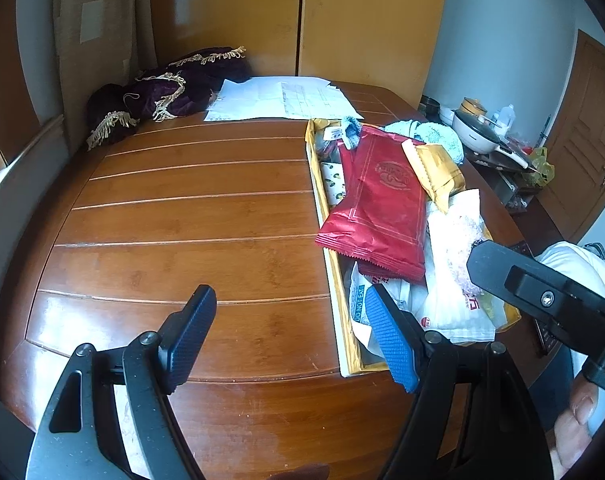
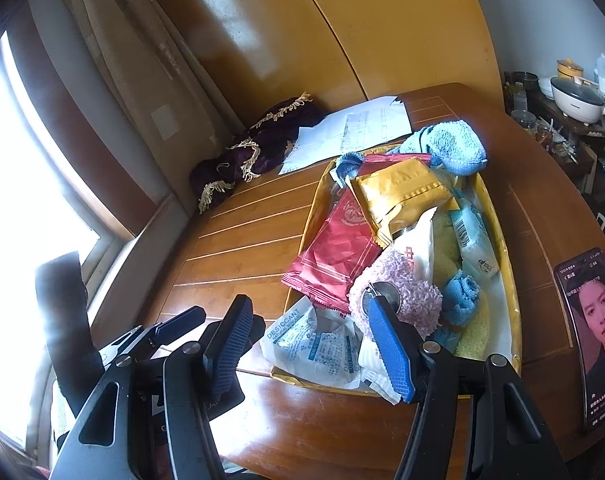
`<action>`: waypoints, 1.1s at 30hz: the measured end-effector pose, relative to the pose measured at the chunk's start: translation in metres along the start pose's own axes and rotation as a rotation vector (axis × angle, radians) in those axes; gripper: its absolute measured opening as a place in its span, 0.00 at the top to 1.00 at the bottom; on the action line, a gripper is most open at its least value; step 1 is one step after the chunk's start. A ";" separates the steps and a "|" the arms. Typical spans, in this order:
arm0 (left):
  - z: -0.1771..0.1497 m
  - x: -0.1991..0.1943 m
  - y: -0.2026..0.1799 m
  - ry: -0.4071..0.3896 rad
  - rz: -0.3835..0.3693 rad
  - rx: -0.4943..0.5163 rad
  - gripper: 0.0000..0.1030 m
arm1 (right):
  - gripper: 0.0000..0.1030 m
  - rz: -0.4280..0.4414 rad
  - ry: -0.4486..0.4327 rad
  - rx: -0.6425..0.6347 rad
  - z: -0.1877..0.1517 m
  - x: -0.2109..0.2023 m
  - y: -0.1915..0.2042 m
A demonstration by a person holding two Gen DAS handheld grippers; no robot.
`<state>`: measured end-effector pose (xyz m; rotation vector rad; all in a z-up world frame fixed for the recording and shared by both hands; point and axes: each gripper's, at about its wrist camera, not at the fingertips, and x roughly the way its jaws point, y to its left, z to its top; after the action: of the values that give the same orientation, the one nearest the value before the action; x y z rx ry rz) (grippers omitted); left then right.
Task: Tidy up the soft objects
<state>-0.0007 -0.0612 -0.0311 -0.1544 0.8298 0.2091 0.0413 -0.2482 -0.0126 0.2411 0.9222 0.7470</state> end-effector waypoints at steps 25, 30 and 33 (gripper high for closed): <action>-0.002 0.002 -0.006 0.004 0.020 0.032 0.25 | 0.39 0.003 0.008 0.010 -0.001 0.001 -0.001; -0.001 0.003 -0.010 0.013 0.031 0.049 0.25 | 0.39 0.007 0.008 0.026 0.001 0.000 -0.006; 0.000 0.006 -0.012 0.018 0.031 0.053 0.25 | 0.39 0.015 0.006 0.036 0.002 0.001 -0.009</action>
<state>0.0059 -0.0720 -0.0349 -0.0941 0.8556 0.2145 0.0474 -0.2539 -0.0164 0.2780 0.9412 0.7454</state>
